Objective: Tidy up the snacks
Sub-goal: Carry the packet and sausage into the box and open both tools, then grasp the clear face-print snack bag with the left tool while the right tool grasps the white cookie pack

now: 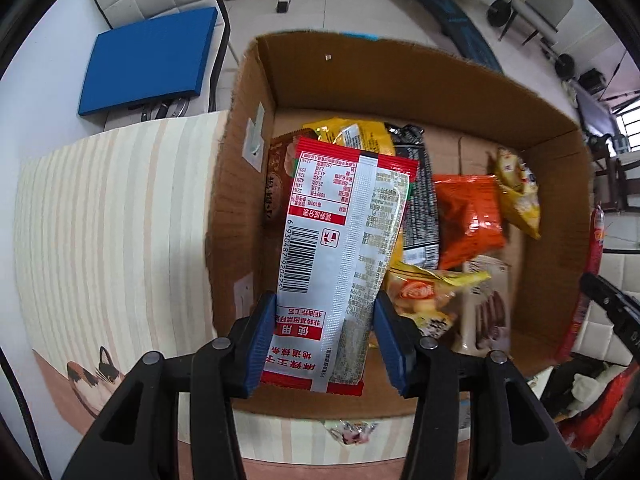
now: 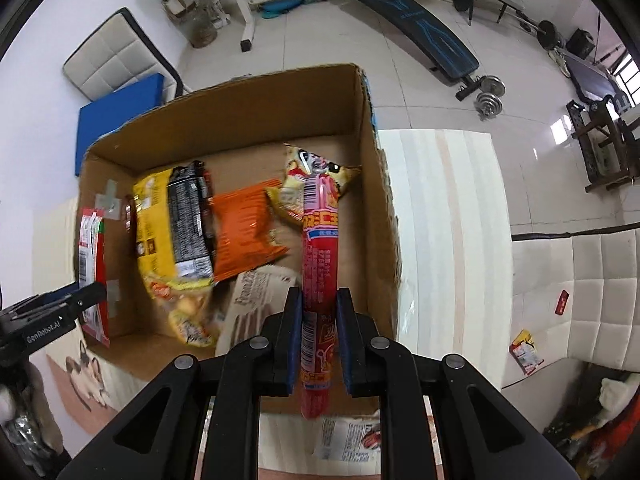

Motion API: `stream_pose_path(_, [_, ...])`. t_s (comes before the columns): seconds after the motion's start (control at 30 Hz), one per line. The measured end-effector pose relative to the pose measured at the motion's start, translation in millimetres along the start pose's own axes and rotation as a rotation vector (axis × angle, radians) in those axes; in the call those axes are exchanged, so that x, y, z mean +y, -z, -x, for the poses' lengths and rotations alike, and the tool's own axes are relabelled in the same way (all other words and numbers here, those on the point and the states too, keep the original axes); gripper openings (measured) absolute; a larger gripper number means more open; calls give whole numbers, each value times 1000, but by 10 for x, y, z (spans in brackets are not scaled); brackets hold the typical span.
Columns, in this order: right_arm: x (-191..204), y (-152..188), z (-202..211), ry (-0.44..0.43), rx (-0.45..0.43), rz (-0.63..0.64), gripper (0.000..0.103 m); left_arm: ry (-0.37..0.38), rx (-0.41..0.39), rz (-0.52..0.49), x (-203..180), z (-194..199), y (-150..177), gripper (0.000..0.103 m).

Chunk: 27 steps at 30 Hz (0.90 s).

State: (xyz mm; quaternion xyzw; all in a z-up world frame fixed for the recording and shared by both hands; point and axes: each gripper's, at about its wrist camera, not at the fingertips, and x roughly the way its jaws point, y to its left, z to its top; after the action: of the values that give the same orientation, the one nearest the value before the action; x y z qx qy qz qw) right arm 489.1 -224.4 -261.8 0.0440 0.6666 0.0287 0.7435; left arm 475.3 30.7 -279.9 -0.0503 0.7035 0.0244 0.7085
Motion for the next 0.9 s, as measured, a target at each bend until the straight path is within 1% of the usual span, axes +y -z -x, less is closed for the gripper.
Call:
stream_pose_path(0.1, [-10, -48, -115, -10, 30, 3, 20, 0, 32, -6, -28, -106, -47, 47])
stream_pose_path(0.17, [-12, -74, -151, -11, 37, 3, 45, 15, 46, 5, -44, -147, -61, 48])
stream_pose_path(0.2, [1, -66, -149, -12, 39, 5, 73, 14, 47, 11, -39, -165, -73, 57])
stream_pose_path(0.23, [11, -67, -162, -15, 39, 10, 84, 12, 50, 10, -51, -173, -80, 76])
stream_pose_path(0.27, [22, -55, -160, -26, 40, 11, 84, 19, 43, 9, -64, -164, -82, 85])
stream_pose_path(0.3, [35, -41, -154, -30, 44, 12, 84, 22, 33, 10, -69, -149, -79, 89])
stream_pose_path(0.37, [72, -30, -148, -25, 48, 22, 84, 29, 20, 19, -70, -106, -65, 89])
stream_pose_path(0.43, [94, -14, -143, -23, 52, 23, 89, 34, 22, 19, -83, -75, -48, 90])
stream_pose_path(0.53, [113, 17, -113, -26, 50, 18, 90, 39, 10, 12, -121, 4, -26, 90])
stream_pose_path(0.6, [133, 45, -79, -33, 40, 21, 93, 50, -15, 1, -161, 96, -5, 90])
stream_pose_path(0.67, [157, 94, -21, -51, 23, 22, 93, 42, -54, -1, -190, 205, 23, 90])
stream_pose_path(0.7, [168, 127, 16, -58, 14, 24, 93, 40, -90, -5, -210, 296, 62, 90])
stream_pose_path(0.77, [194, 219, 113, -82, -10, 32, 93, 35, -138, -6, -209, 413, 93, 90])
stream_pose_path(0.8, [209, 272, 167, -96, -21, 37, 94, 26, -178, -6, -222, 516, 153, 90])
stream_pose_path(0.9, [242, 480, 346, -132, -55, 44, 94, 30, -245, -17, -249, 724, 327, 90])
